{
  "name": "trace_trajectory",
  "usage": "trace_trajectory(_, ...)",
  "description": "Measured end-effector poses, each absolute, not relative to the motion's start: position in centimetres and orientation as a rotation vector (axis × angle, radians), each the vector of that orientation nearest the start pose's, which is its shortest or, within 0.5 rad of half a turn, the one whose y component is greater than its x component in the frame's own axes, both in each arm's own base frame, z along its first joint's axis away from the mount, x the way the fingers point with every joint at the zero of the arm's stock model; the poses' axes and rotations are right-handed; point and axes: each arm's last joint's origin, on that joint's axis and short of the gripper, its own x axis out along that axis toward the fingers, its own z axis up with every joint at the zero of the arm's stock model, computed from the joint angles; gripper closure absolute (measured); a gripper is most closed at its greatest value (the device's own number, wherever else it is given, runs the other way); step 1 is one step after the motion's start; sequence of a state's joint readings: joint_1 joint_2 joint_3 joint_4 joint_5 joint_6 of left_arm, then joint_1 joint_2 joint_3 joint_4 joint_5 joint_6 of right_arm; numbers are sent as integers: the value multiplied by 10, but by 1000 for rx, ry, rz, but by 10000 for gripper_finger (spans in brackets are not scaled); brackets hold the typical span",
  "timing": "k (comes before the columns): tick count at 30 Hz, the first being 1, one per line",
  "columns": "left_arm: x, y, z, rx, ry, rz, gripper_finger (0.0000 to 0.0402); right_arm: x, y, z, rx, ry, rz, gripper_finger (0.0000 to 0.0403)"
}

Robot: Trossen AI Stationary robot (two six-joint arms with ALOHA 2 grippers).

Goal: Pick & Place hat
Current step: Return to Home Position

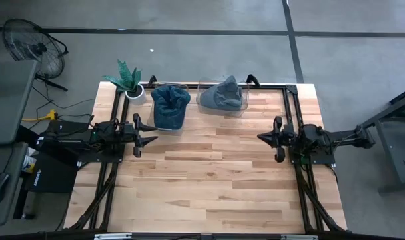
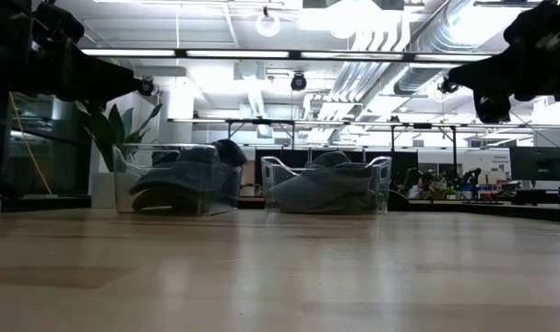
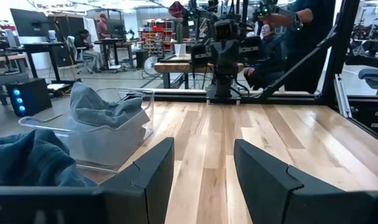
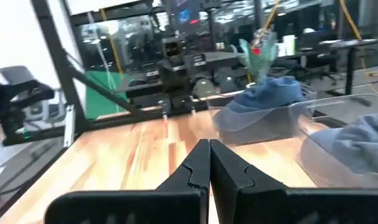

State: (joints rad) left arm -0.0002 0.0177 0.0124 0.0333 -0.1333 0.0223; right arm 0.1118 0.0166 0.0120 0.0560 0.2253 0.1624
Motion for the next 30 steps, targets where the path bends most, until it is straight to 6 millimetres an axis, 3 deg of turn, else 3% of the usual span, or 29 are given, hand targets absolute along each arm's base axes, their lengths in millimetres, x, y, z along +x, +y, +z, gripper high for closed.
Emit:
trace_trajectory(9, 100, 3, 167, 20, 8, 104, 236, 97, 9, 169, 226, -12, 57, 402)
trace_trajectory(16, 106, 3, 158, 54, 112, 102, 236, 97, 9, 168, 308, -7, 60, 402)
trace_trajectory(25, 110, 0, 152, -89, 178, 18, 236, 97, 9, 169, 134, -17, 56, 402)
trace_trajectory(30, 110, 0, 154, -151, 155, 26, 236, 97, 9, 169, 132, -17, 57, 397)
